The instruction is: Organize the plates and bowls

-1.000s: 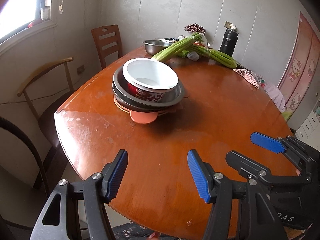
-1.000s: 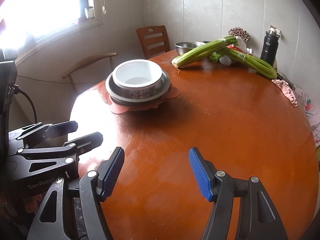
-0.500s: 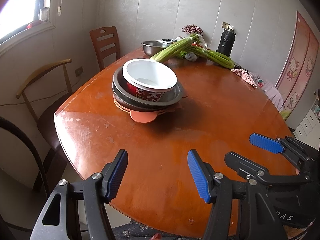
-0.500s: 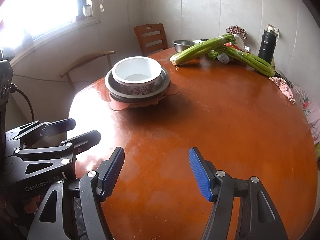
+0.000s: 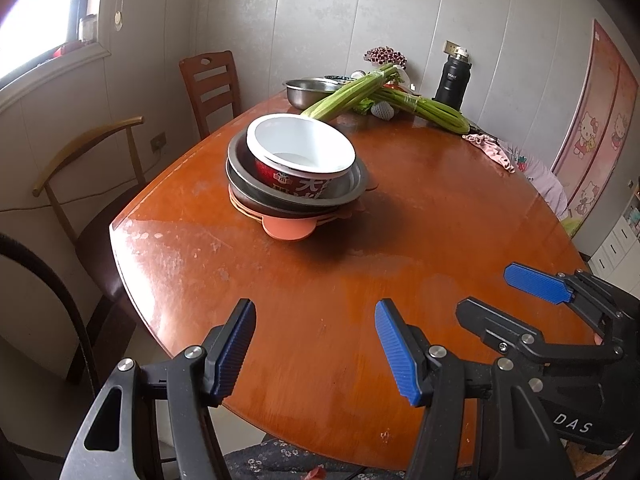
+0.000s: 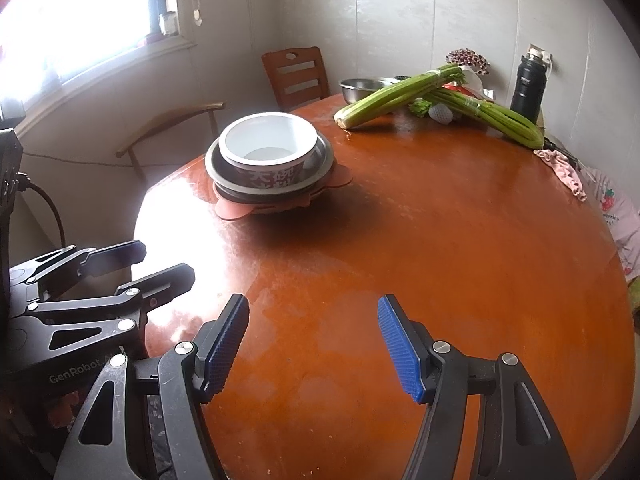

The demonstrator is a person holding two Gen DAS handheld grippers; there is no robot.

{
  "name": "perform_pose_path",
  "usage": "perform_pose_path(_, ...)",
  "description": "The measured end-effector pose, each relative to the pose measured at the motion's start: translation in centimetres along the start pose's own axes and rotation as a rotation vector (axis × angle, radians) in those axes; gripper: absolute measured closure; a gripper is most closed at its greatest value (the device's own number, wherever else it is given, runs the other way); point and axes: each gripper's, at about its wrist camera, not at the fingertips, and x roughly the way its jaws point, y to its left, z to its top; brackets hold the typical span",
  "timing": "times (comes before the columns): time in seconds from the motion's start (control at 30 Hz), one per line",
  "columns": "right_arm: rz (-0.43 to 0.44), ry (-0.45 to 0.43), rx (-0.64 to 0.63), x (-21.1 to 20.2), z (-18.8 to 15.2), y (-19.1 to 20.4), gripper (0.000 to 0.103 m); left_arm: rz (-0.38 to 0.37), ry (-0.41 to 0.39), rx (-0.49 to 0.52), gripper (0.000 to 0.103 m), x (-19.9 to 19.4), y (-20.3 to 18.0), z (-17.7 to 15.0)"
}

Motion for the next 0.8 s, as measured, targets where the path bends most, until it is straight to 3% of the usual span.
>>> perform_pose_path(0.8,0.001,0.01,0.012,0.3,-0.1,-0.3,0.034,0.009,0.018,-0.025,0.041,1.0,0.7,0.0)
